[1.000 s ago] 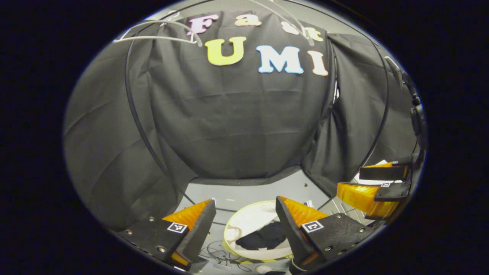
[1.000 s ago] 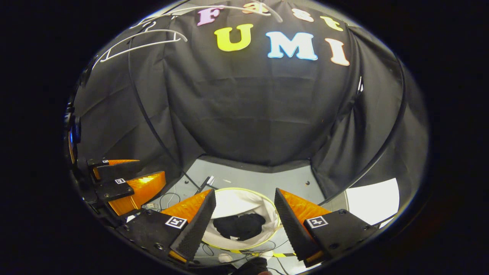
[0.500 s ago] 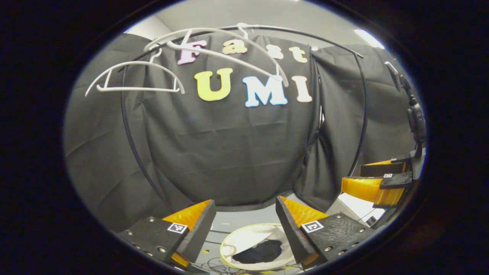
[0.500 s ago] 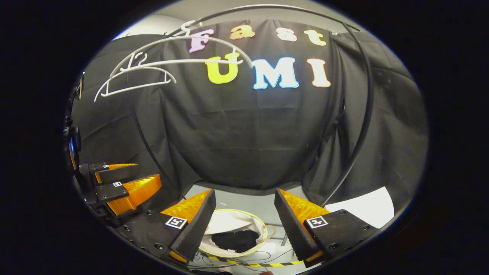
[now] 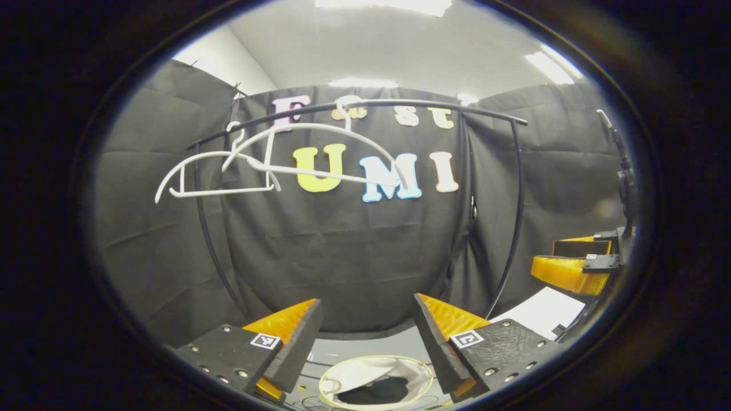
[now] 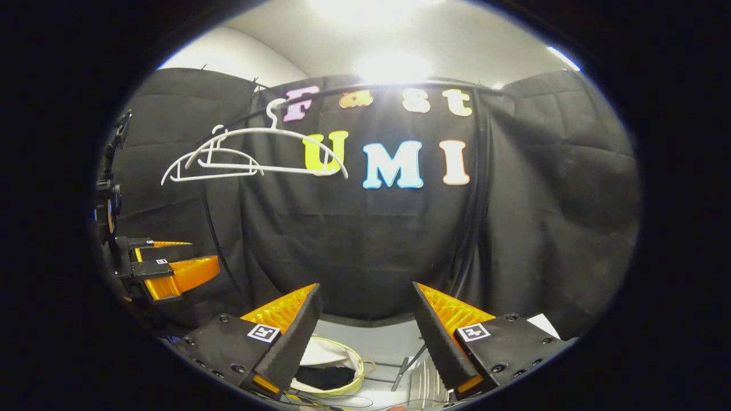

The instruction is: Grasp the clothes on the hanger with both hands and then place them into the laundry hamper below.

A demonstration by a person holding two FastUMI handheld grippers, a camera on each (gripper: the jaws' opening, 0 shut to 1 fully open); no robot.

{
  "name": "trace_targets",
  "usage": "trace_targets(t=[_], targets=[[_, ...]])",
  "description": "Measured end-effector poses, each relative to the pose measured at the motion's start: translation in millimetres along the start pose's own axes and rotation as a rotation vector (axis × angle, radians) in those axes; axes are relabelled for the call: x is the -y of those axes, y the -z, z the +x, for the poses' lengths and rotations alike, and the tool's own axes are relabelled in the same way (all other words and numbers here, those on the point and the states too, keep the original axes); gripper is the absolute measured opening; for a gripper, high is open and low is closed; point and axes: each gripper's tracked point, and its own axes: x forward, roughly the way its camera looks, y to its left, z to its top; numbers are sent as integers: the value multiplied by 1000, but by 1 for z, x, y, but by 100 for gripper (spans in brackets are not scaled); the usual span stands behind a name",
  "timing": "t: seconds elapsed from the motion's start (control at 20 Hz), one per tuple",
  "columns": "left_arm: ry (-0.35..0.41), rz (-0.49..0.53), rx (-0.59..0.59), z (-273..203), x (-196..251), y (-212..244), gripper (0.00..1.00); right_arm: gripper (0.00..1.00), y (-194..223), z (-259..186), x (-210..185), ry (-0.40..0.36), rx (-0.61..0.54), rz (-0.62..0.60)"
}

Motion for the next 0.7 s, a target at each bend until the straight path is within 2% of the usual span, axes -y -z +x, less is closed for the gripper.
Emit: trace_targets(t=[0.35,0.65,0.7], targets=[[-19,8,99,-41,11,-57,92,93,-44,-40,36,25,123,16],[-79,-1,179,-70,-10,-83,92,93,-69,-65,63,78,230,39],[-94,2,197,-72,-15,-87,92,100,-72,-70,66,87,251,45]])
